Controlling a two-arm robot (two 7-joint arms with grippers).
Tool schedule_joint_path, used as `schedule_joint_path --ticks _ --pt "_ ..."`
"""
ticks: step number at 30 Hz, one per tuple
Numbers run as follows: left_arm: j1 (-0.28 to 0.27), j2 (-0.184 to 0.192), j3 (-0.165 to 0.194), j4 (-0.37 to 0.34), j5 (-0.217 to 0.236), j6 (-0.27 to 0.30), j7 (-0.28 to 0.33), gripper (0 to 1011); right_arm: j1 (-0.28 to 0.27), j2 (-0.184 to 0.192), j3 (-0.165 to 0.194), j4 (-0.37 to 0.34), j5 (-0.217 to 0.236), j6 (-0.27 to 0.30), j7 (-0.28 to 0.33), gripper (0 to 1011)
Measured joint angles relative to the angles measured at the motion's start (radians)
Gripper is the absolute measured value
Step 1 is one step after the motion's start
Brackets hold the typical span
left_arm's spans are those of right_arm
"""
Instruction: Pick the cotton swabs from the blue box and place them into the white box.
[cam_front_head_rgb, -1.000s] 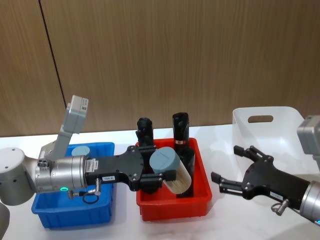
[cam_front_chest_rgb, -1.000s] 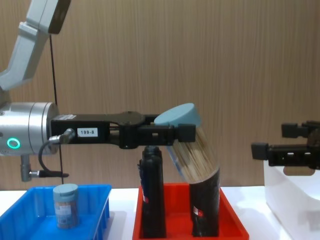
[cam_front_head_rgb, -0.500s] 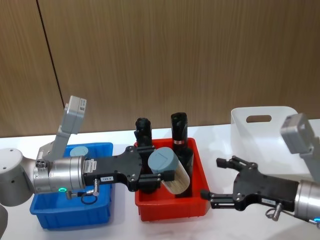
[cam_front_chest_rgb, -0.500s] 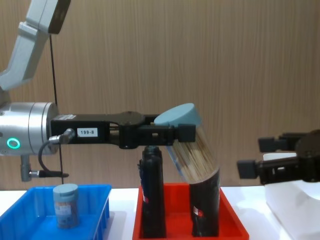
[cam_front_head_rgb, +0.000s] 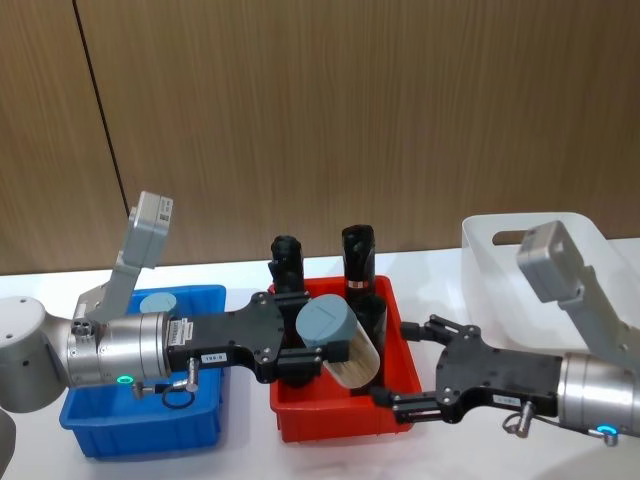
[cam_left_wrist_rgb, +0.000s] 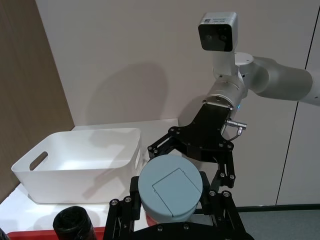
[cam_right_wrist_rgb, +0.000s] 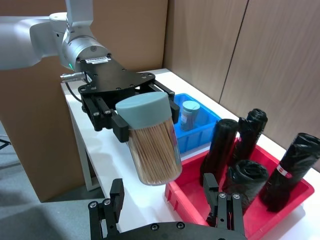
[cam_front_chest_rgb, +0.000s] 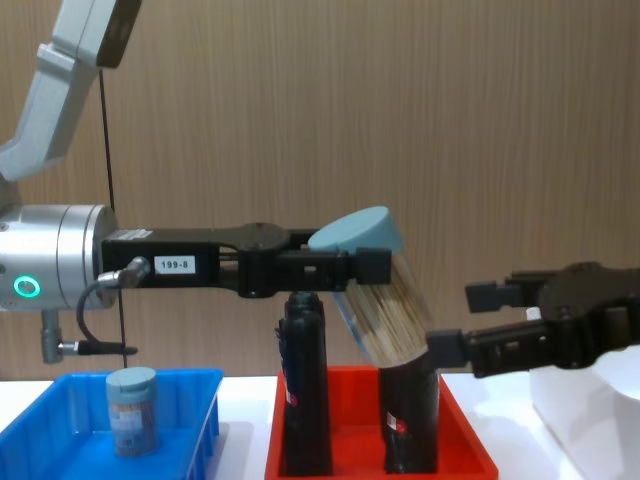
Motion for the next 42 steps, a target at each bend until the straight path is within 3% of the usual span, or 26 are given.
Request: schedule_joint_path --ticks 34,42 --pt "0.0 0.0 0.0 0.0 0.0 0.0 0.0 668 0.121 -0.089 -0.086 0.106 -0.094 -0.008 0.041 1002" --pt "0.0 0.0 0.0 0.0 0.0 0.0 0.0 668 0.135 -0.097 -0.098 0.121 -0.108 -0.016 0.039 837"
